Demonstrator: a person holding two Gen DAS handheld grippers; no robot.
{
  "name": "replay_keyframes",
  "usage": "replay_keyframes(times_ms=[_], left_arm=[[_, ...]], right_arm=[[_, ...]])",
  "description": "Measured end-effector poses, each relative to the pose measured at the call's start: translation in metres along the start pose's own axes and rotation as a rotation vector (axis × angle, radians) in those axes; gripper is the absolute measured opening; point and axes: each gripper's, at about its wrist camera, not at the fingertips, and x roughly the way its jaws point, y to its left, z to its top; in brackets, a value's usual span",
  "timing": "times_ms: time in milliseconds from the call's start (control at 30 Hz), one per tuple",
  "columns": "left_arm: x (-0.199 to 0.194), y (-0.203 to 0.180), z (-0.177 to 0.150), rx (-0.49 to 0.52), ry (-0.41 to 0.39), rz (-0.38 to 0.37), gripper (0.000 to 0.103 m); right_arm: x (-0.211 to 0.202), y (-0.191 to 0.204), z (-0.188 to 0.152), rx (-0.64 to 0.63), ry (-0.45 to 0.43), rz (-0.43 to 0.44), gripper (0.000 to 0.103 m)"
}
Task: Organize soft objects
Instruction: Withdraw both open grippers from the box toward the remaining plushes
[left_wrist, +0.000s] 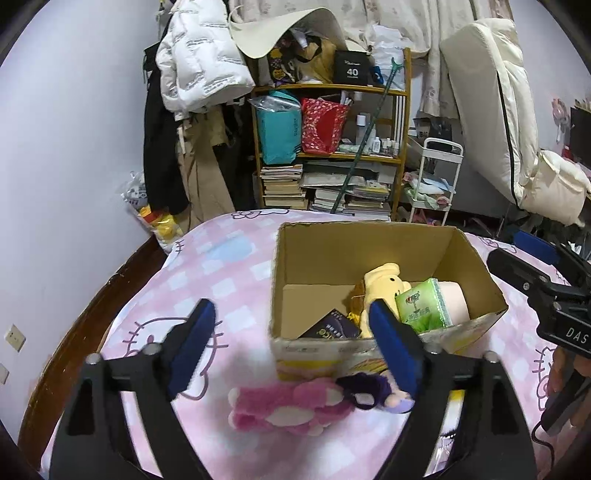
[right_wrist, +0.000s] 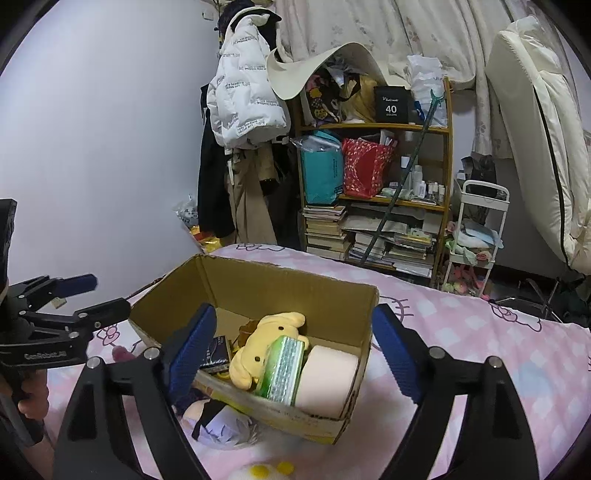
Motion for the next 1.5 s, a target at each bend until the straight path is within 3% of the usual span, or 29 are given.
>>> replay_keyframes(times_ms=[133, 267, 367, 700, 867, 1500], left_arm=[[-0.009, 0.006, -0.003, -0.003, 0.021, 0.004, 0.086], [-0.019, 0.010, -0.007, -0.008, 0.040, 0.015, 0.086], [-0.027, 0.012, -0.011, -0.010, 0.050, 0.024, 0.093], [-0.041, 0.015, -0.022, -0.008, 0.099, 0.029, 0.095], [-0.047, 0.013, -0.027, 0.008, 0.104, 0.057, 0.101], [0.006, 0.040, -0.028, -0.118, 0.266, 0.006, 0.101]], right_arm=[[-0.007, 0.002, -0.002, 0.003, 0.009, -0.010, 0.099], [-0.017, 0.005, -0.005, 0.006, 0.012, -0.016, 0.100], [-0.025, 0.006, -0.007, 0.006, 0.018, -0.025, 0.103], [-0.041, 0.008, -0.019, 0.011, 0.053, -0.036, 0.103], [-0.046, 0.010, -0.022, 0.009, 0.061, -0.039, 0.103], [-0.026, 0.011, -0.046, 0.021, 0.181, -0.043, 0.103]])
